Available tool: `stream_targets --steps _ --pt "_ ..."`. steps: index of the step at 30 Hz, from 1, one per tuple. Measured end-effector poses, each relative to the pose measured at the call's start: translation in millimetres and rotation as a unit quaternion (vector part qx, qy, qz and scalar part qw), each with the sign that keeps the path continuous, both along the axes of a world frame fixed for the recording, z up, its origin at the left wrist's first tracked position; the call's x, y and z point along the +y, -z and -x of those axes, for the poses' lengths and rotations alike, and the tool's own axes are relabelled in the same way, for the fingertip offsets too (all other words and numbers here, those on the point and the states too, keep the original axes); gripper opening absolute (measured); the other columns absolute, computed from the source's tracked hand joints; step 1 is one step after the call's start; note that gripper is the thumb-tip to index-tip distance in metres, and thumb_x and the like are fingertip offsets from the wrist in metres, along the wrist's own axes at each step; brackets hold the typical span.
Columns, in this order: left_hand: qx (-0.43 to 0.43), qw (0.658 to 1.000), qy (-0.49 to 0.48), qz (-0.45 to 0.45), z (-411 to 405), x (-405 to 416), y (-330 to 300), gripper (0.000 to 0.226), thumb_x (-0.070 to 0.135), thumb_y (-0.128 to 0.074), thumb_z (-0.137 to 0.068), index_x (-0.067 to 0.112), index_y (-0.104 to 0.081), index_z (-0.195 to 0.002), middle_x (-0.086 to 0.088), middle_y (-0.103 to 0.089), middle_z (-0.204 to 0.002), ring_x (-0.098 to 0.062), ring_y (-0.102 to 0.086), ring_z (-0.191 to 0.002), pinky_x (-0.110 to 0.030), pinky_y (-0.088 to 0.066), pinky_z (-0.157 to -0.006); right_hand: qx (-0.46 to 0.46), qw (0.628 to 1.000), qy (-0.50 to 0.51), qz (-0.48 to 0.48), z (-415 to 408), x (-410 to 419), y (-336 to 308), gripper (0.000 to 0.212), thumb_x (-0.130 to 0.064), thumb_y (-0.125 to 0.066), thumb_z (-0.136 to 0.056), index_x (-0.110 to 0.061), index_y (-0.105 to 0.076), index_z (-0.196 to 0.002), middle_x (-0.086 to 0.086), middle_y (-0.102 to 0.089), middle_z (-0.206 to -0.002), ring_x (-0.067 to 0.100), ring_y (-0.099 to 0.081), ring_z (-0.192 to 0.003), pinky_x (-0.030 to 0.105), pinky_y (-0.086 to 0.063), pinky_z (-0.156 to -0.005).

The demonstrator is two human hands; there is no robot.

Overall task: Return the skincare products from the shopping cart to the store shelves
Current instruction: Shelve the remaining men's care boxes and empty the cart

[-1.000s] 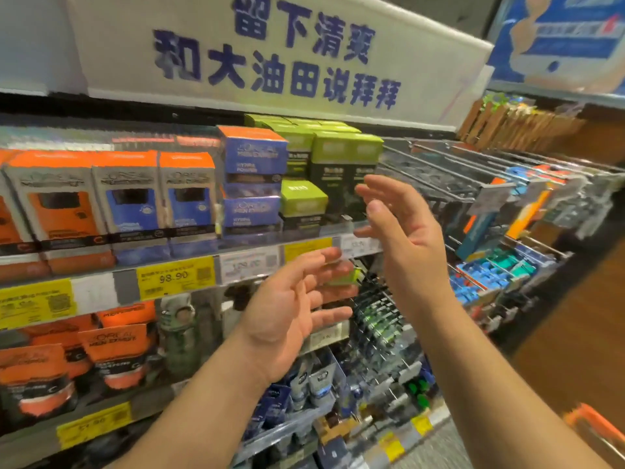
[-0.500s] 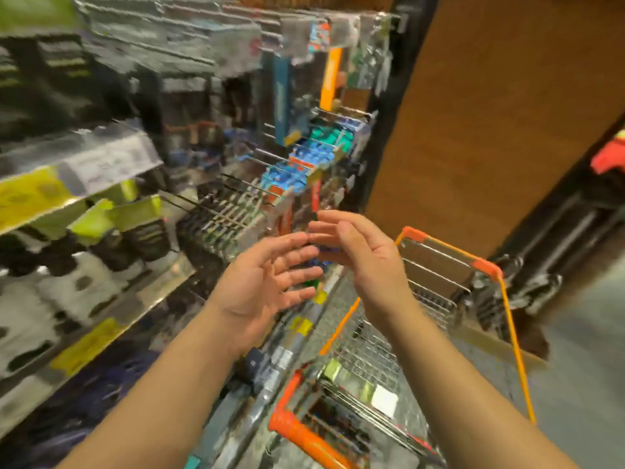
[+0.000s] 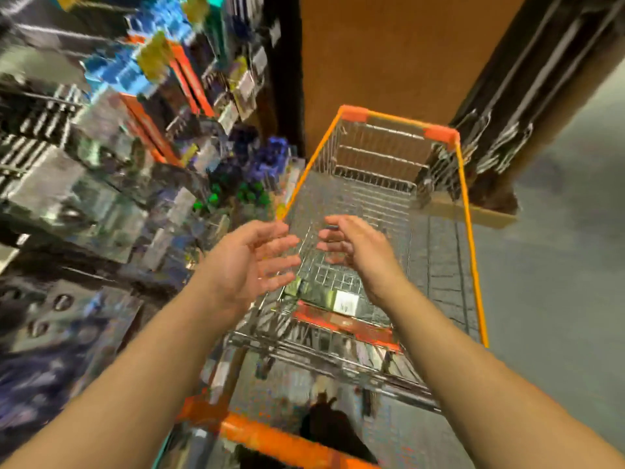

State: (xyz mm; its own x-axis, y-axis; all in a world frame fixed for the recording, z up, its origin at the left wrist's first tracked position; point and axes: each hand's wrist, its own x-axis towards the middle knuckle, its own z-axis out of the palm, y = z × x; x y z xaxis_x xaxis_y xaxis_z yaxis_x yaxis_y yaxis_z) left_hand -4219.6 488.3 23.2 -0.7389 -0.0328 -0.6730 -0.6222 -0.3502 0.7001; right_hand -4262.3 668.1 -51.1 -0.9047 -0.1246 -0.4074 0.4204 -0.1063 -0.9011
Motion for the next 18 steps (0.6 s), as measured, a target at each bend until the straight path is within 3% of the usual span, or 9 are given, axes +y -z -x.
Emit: stream_targets --steps 3,5,8,11,13,15,16,18 --pt "-0.035 0.999 0.002 0.015 12.7 18.7 28.9 0.018 0.027 -0.051 -0.098 0.018 -0.065 -0.099 -0.004 -0.070 -0.101 -0.021 -0.069 -0.077 -0.035 -0.052 -0.072 -0.054 0.998 -0.004 -0.025 16.0 19.7 50.8 0.019 -0.030 -0.055 -0.106 -0.022 -0.071 -0.106 0.001 -0.073 -0.090 0.012 -0.067 -0.071 0.030 -0.049 -0.067" --pt "-0.051 0.998 0.002 0.020 19.6 28.6 46.8 0.017 0.029 -0.050 -0.098 0.019 -0.065 -0.099 -0.003 -0.070 -0.100 -0.020 -0.068 -0.078 -0.035 -0.051 -0.074 -0.084 0.994 -0.027 -0.063 24.1 31.1 88.1 0.020 -0.033 -0.056 -0.105 -0.020 -0.069 -0.111 0.002 -0.072 -0.094 0.014 -0.064 -0.076 0.030 -0.049 -0.068" --pt "-0.077 0.997 -0.001 0.015 29.1 41.8 69.6 0.019 0.030 -0.047 -0.100 0.020 -0.064 -0.098 -0.001 -0.070 -0.094 -0.020 -0.065 -0.079 -0.033 -0.051 -0.072 -0.104 0.985 -0.066 -0.123 29.1 42.8 141.9 0.027 -0.042 -0.058 -0.103 -0.017 -0.067 -0.096 0.003 -0.065 -0.094 0.018 -0.059 -0.084 0.030 -0.046 -0.071" --pt "-0.099 0.995 -0.001 0.024 37.7 48.9 92.6 0.022 0.030 -0.048 -0.100 0.021 -0.067 -0.096 0.000 -0.073 -0.093 -0.021 -0.067 -0.079 -0.035 -0.051 -0.074 -0.141 0.962 -0.092 -0.214 29.6 48.4 198.8 0.026 -0.050 -0.063 -0.097 -0.025 -0.071 -0.099 -0.004 -0.067 -0.105 0.017 -0.060 -0.096 0.034 -0.049 -0.085" --pt "-0.120 0.992 -0.003 0.025 44.9 52.2 108.2 0.024 0.030 -0.047 -0.101 0.022 -0.068 -0.093 0.001 -0.072 -0.089 -0.020 -0.067 -0.078 -0.034 -0.051 -0.074 -0.163 0.942 -0.105 -0.275 26.0 47.7 229.6 0.018 -0.046 -0.066 -0.094 -0.030 -0.067 -0.102 -0.001 -0.071 -0.113 0.020 -0.064 -0.101 0.030 -0.049 -0.083" --pt "-0.141 0.990 -0.008 0.019 53.7 57.5 122.9 0.023 0.030 -0.047 -0.100 0.022 -0.066 -0.090 0.001 -0.070 -0.086 -0.020 -0.065 -0.076 -0.034 -0.050 -0.074 -0.168 0.918 -0.100 -0.345 19.9 44.8 254.4 0.024 -0.047 -0.069 -0.091 -0.033 -0.064 -0.110 0.001 -0.068 -0.110 0.026 -0.066 -0.103 0.032 -0.053 -0.085" --pt "-0.150 0.988 -0.010 0.014 57.6 60.1 129.7 0.021 0.031 -0.048 -0.099 0.022 -0.065 -0.090 0.000 -0.069 -0.086 -0.019 -0.065 -0.075 -0.034 -0.050 -0.074 -0.170 0.910 -0.099 -0.366 17.2 43.8 261.3 0.033 -0.044 -0.070 -0.093 -0.028 -0.062 -0.122 -0.001 -0.062 -0.102 0.023 -0.064 -0.093 0.030 -0.054 -0.079" --pt "-0.165 0.986 -0.010 0.002 63.3 65.1 143.6 0.019 0.032 -0.049 -0.099 0.022 -0.064 -0.093 0.001 -0.067 -0.084 -0.020 -0.064 -0.075 -0.033 -0.051 -0.073 -0.186 0.901 -0.109 -0.376 13.4 40.2 279.8 0.049 -0.031 -0.066 -0.100 -0.018 -0.049 -0.144 -0.005 -0.046 -0.093 0.009 -0.053 -0.073 0.018 -0.047 -0.051"
